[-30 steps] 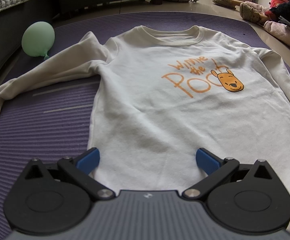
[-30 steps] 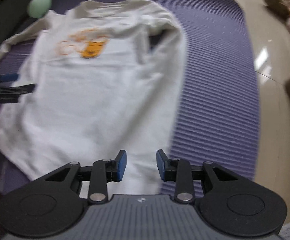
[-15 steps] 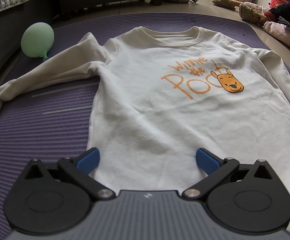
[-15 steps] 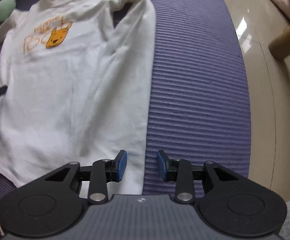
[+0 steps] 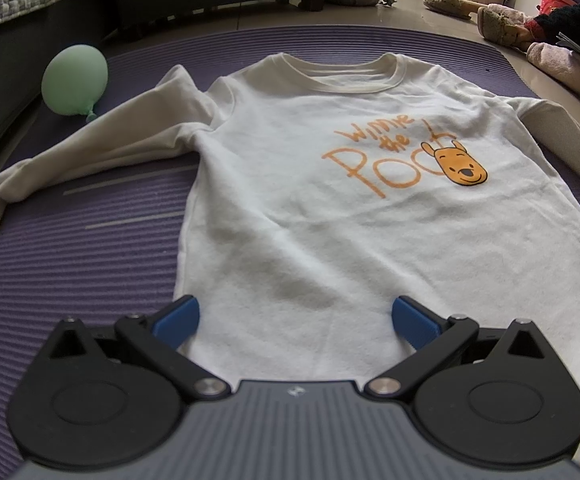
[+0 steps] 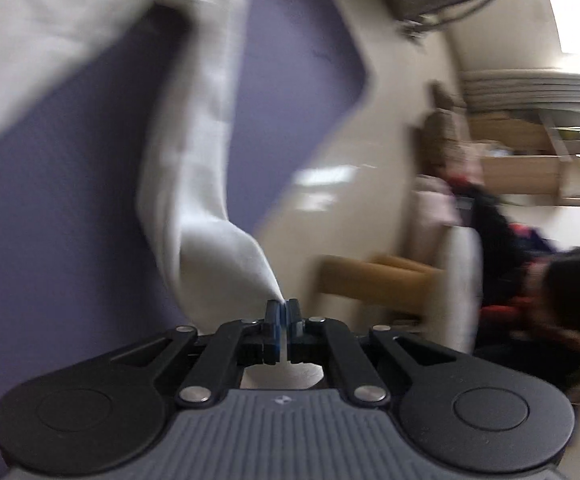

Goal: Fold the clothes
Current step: 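Pull the pinched sleeve outward with the right gripper to straighten it, then release the sleeve with the right gripper and move over the hem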

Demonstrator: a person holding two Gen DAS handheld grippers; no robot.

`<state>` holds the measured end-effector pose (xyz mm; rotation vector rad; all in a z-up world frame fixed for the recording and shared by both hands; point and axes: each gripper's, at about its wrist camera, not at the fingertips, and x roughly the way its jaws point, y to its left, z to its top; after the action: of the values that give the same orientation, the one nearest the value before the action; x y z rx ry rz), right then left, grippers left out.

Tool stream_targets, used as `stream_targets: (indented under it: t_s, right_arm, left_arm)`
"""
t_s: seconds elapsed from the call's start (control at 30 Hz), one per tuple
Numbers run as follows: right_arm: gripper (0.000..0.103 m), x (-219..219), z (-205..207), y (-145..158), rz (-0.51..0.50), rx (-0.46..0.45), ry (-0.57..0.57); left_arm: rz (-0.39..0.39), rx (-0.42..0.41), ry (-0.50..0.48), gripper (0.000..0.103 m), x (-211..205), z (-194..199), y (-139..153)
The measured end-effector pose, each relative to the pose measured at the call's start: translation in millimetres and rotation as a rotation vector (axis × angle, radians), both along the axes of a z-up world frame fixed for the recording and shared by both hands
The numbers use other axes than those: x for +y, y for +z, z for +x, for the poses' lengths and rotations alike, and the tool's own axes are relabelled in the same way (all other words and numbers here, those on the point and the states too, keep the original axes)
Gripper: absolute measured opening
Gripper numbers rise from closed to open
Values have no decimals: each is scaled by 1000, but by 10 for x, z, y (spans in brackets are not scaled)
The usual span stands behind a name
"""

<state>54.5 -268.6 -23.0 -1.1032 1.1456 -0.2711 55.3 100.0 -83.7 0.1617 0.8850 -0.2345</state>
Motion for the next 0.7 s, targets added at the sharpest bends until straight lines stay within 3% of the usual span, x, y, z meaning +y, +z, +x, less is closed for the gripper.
stream_targets:
  t_s: [0.07, 0.3, 0.43, 0.53, 0.57, 0.7]
  right_arm:
    - [1, -188, 151, -29, -81, -23, -20]
    - [1, -873, 570, -401, -150, -41, -157]
    - [5, -723, 618, -489, -144, -32, -67]
    - [21, -374, 714, -308, -38, -75, 0]
    - [35, -218, 729, -261, 29, -87, 17]
    - [39, 308, 752, -195, 353, -96, 26]
  left_arm:
    - [0, 0, 0, 103, 0, -1, 1]
    - [0, 1, 1, 103, 1, 5, 1]
    - [-2, 2, 6, 103, -9, 15, 3]
    - [-3, 2, 8, 103, -24, 34, 5]
    - [-4, 2, 8, 103, -28, 41, 6]
    - [-7, -3, 6, 103, -14, 29, 8]
